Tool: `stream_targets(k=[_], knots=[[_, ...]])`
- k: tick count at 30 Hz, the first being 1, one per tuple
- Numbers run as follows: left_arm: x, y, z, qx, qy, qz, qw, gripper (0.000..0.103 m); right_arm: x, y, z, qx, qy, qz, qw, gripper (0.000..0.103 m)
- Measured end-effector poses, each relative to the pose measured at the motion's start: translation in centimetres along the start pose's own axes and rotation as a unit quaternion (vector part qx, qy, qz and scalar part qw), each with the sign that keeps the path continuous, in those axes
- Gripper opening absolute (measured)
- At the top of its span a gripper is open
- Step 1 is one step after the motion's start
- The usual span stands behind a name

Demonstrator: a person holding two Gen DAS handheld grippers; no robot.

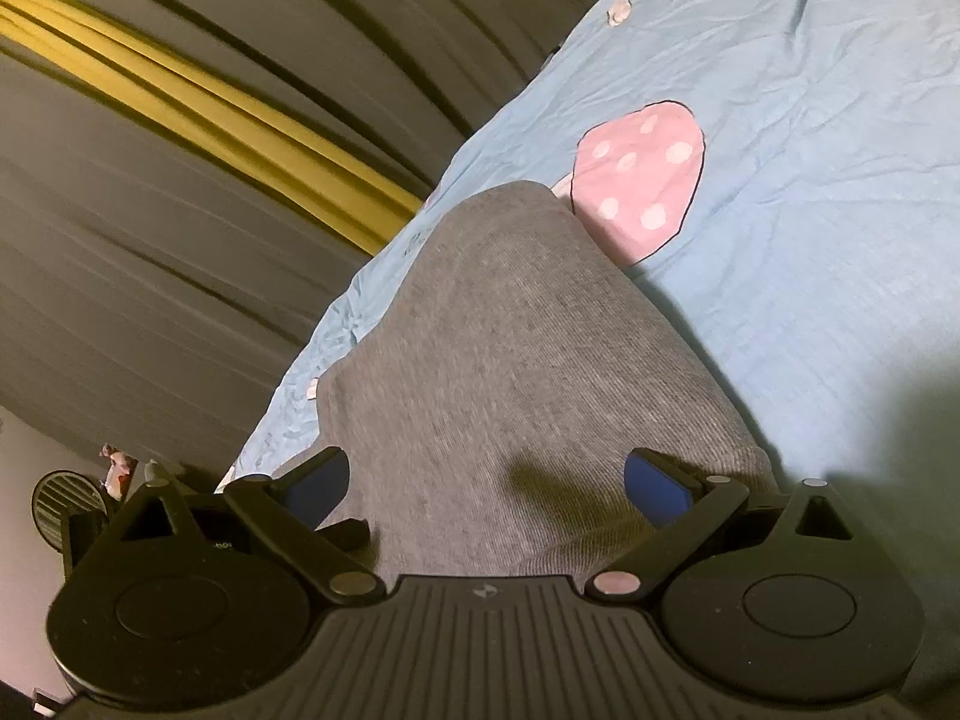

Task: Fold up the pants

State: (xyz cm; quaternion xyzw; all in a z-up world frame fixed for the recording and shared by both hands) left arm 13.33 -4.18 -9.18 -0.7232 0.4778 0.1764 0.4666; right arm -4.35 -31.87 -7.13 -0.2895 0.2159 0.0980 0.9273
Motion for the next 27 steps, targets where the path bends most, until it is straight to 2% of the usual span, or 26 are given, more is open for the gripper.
stream_targets(k=[2, 5, 9, 11, 12, 13, 14, 15, 17, 19, 23, 27], knots=[[0.4, -0.2, 0.5, -0.019, 0.013, 0.005, 0.9997, 0.035, 0.2, 0.0, 0.1, -0.009, 0.001, 0.001, 1.0, 0.099], [0.3, -0.4, 0.3, -0.027, 0.03, 0.007, 0.9992, 0.022, 0.2, 0.1, 0.4, -0.019, 0.003, -0.001, 1.0, 0.099], [-1.2, -0.3, -1.2, 0.005, 0.057, -0.032, 0.9978, 0.019, 0.0, 0.1, 0.3, -0.013, 0.001, -0.006, 1.0, 0.099], [-0.8, 0.0, -1.6, 0.009, 0.048, -0.034, 0.9982, 0.023, 0.1, 0.1, 0.3, -0.015, 0.002, -0.007, 1.0, 0.099], [0.0, 0.1, -1.5, 0.011, 0.027, -0.023, 0.9993, 0.036, 0.2, 0.2, 0.4, -0.018, 0.003, -0.008, 1.0, 0.099], [0.9, 0.4, -1.4, 0.006, 0.009, -0.012, 0.9999, 0.036, 0.2, 0.2, 0.5, -0.023, 0.004, -0.008, 1.0, 0.099], [1.2, 0.5, -1.2, 0.003, 0.009, -0.014, 0.9999, 0.036, 0.2, 0.3, 0.6, -0.028, 0.005, -0.007, 1.0, 0.099], [1.2, 0.3, -1.2, -0.003, 0.011, -0.021, 0.9997, 0.033, 0.3, 0.4, 0.7, -0.033, 0.006, -0.008, 0.999, 0.099], [1.0, -0.1, -1.0, -0.025, 0.019, -0.022, 0.9993, 0.018, 0.2, 0.4, 0.9, -0.038, 0.007, -0.012, 0.999, 0.099], [0.5, -0.4, -0.8, -0.041, 0.027, -0.029, 0.9984, 0.018, -0.1, 0.3, 1.0, -0.042, 0.005, -0.022, 0.999, 0.099], [-1.6, -0.6, -1.0, -0.039, 0.041, -0.05, 0.9971, 0.017, -1.1, -0.3, 1.2, -0.043, -0.001, -0.063, 0.997, 0.099], [-3.7, -1.2, -0.4, -0.03, 0.034, -0.068, 0.9966, 0.017, -1.6, -0.6, 1.1, -0.04, -0.004, -0.076, 0.996, 0.099]])
Point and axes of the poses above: each gripper's, at about its wrist camera, not at the fingertips, and x roughly the way its jaws point, z to its left, y to its underside, the point moved 3 cm from there along x, roughly the way its jaws point, and after that the axes turned 12 degrees about -z, right-handed, at the moved point
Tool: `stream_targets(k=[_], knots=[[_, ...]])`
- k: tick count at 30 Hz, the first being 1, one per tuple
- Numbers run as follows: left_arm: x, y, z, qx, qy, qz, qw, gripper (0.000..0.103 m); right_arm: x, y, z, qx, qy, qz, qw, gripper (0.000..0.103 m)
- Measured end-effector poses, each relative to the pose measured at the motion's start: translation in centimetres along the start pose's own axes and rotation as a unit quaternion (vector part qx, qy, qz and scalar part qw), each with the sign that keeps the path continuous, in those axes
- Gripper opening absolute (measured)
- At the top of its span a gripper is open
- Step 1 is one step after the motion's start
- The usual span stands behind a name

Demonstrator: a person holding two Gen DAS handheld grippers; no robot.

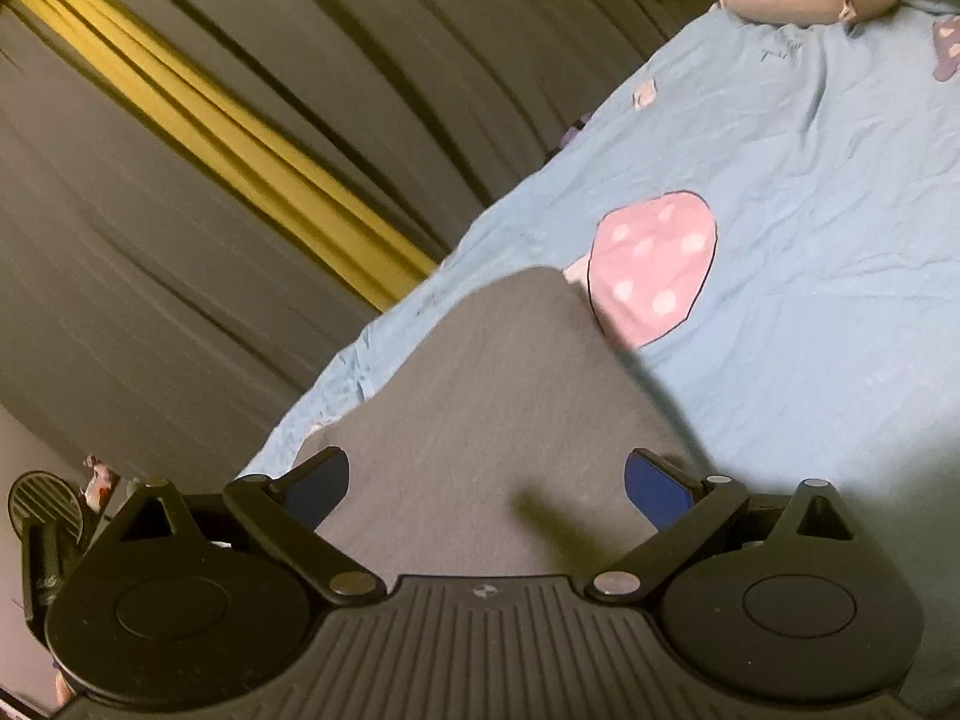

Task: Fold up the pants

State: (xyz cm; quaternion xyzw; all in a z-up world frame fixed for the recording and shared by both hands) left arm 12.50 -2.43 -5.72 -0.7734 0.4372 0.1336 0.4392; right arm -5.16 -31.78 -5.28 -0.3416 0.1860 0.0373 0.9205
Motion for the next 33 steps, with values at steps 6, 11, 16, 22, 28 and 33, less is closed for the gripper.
stream_targets(k=[6, 11, 16, 22, 28, 33], knots=[[-2.4, -1.8, 2.8, -0.007, -0.028, -0.021, 0.9994, 0.017, 0.3, 0.3, 0.7, -0.022, 0.004, 0.007, 1.0, 0.099], [-3.6, -2.1, 5.3, -0.013, -0.059, -0.036, 0.9975, 0.017, 1.5, 1.0, 0.7, -0.048, 0.025, 0.037, 0.998, 0.099], [-3.5, -1.3, 8.4, -0.013, -0.109, -0.044, 0.993, 0.019, 2.9, 2.4, 1.4, -0.102, 0.052, 0.075, 0.991, 0.099], [-4.5, -0.7, 8.5, 0.004, -0.123, -0.059, 0.9906, 0.037, 3.8, 3.7, 2.5, -0.179, 0.084, 0.089, 0.976, 0.099], [-7.5, 0.4, 8.3, -0.006, -0.092, -0.09, 0.9916, 0.063, 4.0, 4.2, 3.0, -0.213, 0.099, 0.091, 0.968, 0.099], [-9.1, 0.2, 8.8, -0.04, -0.104, -0.103, 0.9884, 0.068, 4.4, 4.8, 3.2, -0.238, 0.124, 0.103, 0.958, 0.099]])
Point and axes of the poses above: each gripper's, at about its wrist camera, not at the fingertips, and x roughly the way its jaws point, z to its left, y to its underside, the point moved 3 cm from there along x, roughly the way its jaws point, and after that the axes turned 12 degrees about -z, right-handed, at the moved point
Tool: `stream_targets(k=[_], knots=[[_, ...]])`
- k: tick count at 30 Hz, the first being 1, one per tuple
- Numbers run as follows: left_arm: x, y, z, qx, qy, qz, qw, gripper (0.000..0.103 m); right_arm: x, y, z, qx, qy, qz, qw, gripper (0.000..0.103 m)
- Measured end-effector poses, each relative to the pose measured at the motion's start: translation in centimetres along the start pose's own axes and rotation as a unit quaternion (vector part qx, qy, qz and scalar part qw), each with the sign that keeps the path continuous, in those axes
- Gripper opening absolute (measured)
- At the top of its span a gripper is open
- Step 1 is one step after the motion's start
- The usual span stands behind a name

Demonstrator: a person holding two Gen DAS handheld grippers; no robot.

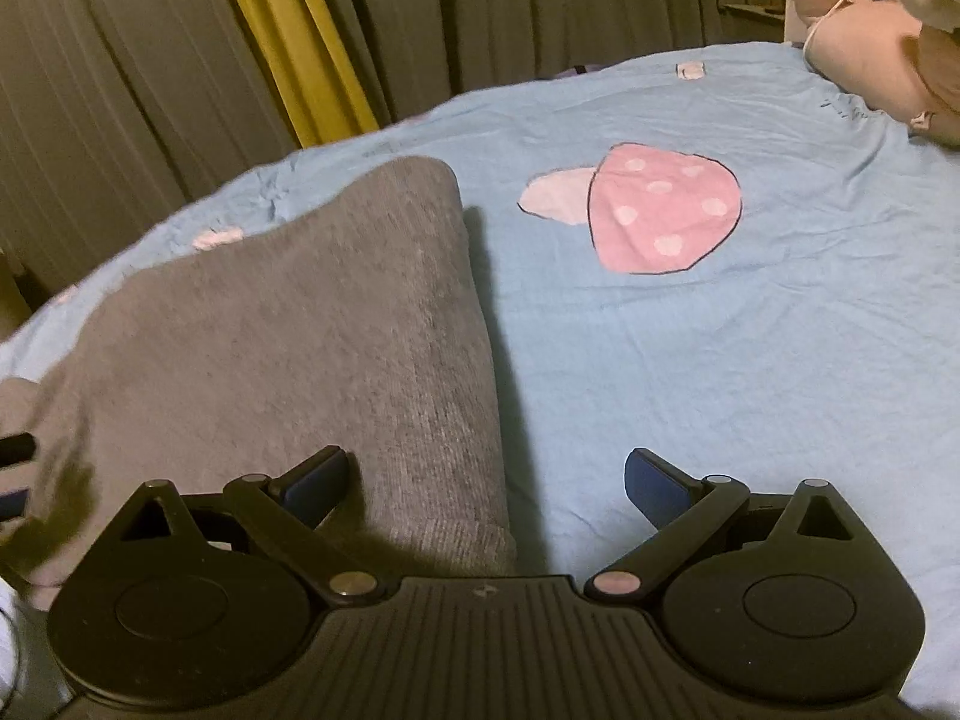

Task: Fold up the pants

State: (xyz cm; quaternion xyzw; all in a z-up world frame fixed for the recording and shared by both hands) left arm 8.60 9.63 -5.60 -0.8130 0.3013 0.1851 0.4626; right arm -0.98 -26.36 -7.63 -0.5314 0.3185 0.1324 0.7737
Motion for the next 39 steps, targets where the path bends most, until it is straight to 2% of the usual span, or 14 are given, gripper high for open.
stream_targets(k=[2, 3, 7, 10, 12, 15, 18, 22, 24, 27, 31, 34, 37, 39], knots=[[-1.3, -0.5, 0.3, -0.014, -0.007, -0.024, 0.9996, 0.07, 0.1, 0.0, 0.3, -0.01, 0.005, -0.001, 1.0, 0.099], [-1.8, -0.8, 0.6, -0.021, -0.014, -0.036, 0.999, 0.077, 0.0, -0.2, 0.4, -0.011, 0.006, -0.007, 1.0, 0.099], [-4.2, -1.8, 2.9, -0.032, -0.089, -0.092, 0.9913, 0.087, -0.8, -1.7, 0.9, -0.044, 0.009, -0.07, 0.997, 0.095], [-5.2, -2.1, 5.0, -0.048, -0.121, -0.116, 0.9846, 0.089, -0.5, -3.2, 2.9, -0.102, 0.007, -0.111, 0.989, 0.066], [-5.1, -2.1, 6.5, -0.073, -0.128, -0.118, 0.9821, 0.088, 0.4, -4.0, 4.1, -0.124, 0.007, -0.122, 0.985, 0.039], [-4.3, -2.0, 7.6, -0.089, -0.135, -0.116, 0.98, 0.088, 3.3, -4.8, 5.2, -0.135, 0.015, -0.107, 0.985, 0.023], [-3.2, -2.0, 7.2, -0.053, -0.14, -0.123, 0.981, 0.091, 7.1, -4.7, 5.6, -0.145, 0.039, -0.063, 0.987, 0.025], [-2.7, -2.1, 6.9, -0.028, -0.14, -0.128, 0.9814, 0.096, 8.0, -5.6, 5.5, -0.145, 0.061, -0.064, 0.985, 0.039], [-3.1, -2.2, 7.0, -0.03, -0.14, -0.132, 0.9808, 0.096, 7.0, -6.0, 5.1, -0.119, 0.055, -0.067, 0.989, 0.04], [-3.9, -2.7, 7.9, -0.062, -0.14, -0.154, 0.9761, 0.096, 4.7, -4.9, 4.7, -0.103, 0.034, -0.09, 0.99, 0.04], [-5.6, -4.1, 11.4, -0.155, -0.129, -0.18, 0.9629, 0.096, 2.8, -2.3, 4.0, -0.07, 0.027, -0.085, 0.994, 0.044], [-6.6, -4.8, 14.8, -0.217, -0.107, -0.186, 0.9523, 0.086, 2.3, -2.0, 4.2, -0.068, 0.021, -0.068, 0.995, 0.062], [-7.5, -5.3, 16.9, -0.221, -0.1, -0.191, 0.9511, 0.085, 2.9, -1.1, 3.9, -0.065, 0.02, -0.065, 0.996, 0.075], [-8.0, -5.5, 17.7, -0.206, -0.122, -0.183, 0.9535, 0.081, 3.4, -1.0, 3.0, -0.029, 0.019, -0.063, 0.997, 0.084]])
Point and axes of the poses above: each gripper's, at about its wrist camera, not at the fingertips, and x roughly the way its jaws point, z to its left, y to its underside, the point moved 3 cm from there along x, roughly the way its jaws point, and after that the axes turned 12 degrees about -z, right-handed, at the moved point
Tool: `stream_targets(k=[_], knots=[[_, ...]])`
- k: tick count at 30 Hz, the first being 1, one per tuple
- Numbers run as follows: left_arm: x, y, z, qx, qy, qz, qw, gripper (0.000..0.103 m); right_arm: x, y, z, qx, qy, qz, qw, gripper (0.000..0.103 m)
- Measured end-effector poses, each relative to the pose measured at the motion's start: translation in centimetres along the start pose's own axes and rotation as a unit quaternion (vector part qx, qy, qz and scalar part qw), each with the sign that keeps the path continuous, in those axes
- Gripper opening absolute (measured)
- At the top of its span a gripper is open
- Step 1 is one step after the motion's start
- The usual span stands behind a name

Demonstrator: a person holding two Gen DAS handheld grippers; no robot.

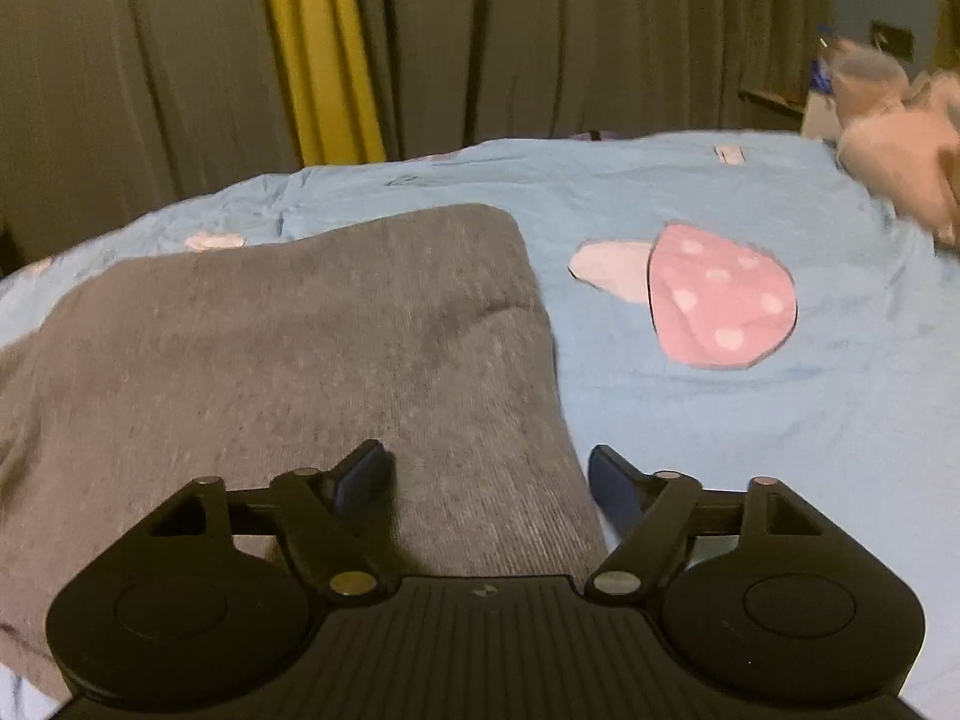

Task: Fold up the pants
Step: 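Grasp the grey leg cuff with the left tool and lift it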

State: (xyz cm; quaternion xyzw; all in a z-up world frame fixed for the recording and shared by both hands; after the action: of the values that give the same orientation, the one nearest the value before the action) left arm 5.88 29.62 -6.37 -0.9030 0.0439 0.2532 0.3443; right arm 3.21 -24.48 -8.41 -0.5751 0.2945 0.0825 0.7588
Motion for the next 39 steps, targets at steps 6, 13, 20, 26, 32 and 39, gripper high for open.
stream_targets(k=[6, 13, 20, 26, 32, 39], knots=[[1.3, -1.1, 1.2, -0.005, 0.013, 0.017, 0.9998, 0.075, 0.1, 0.5, 0.2, -0.004, 0.008, -0.009, 1.0, 0.092], [4.9, -2.7, -2.9, 0.091, -0.019, 0.054, 0.9942, 0.021, 0.1, 0.5, 0.0, 0.003, 0.014, -0.012, 1.0, 0.096], [0.4, -2.5, -7.7, 0.252, 0.08, -0.08, 0.9611, 0.015, 0.4, 0.6, 0.1, 0.001, 0.016, -0.016, 1.0, 0.099], [4.7, -2.2, 1.1, 0.077, -0.012, 0.023, 0.9967, 0.032, 0.4, 0.6, 0.0, 0.002, 0.016, -0.016, 1.0, 0.099], [3.7, -2.0, 1.7, 0.046, 0.029, 0.056, 0.9969, 0.085, 0.5, 0.6, 0.1, 0.001, 0.018, -0.017, 1.0, 0.099], [6.5, -2.7, 0.6, 0.041, 0.041, 0.076, 0.9954, 0.075, 0.4, 0.7, 0.2, 0.0, 0.021, -0.02, 1.0, 0.099]])
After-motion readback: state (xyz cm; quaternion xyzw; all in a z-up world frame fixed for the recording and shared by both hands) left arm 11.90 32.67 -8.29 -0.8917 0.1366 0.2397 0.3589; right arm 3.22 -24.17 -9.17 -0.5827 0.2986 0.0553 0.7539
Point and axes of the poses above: each gripper's, at about its wrist camera, not at the fingertips, and x roughly the way its jaws point, z to its left, y to its underside, the point moved 3 cm from there along x, roughly the way its jaws point, and after that the axes turned 12 degrees about -z, right-handed, at the moved point
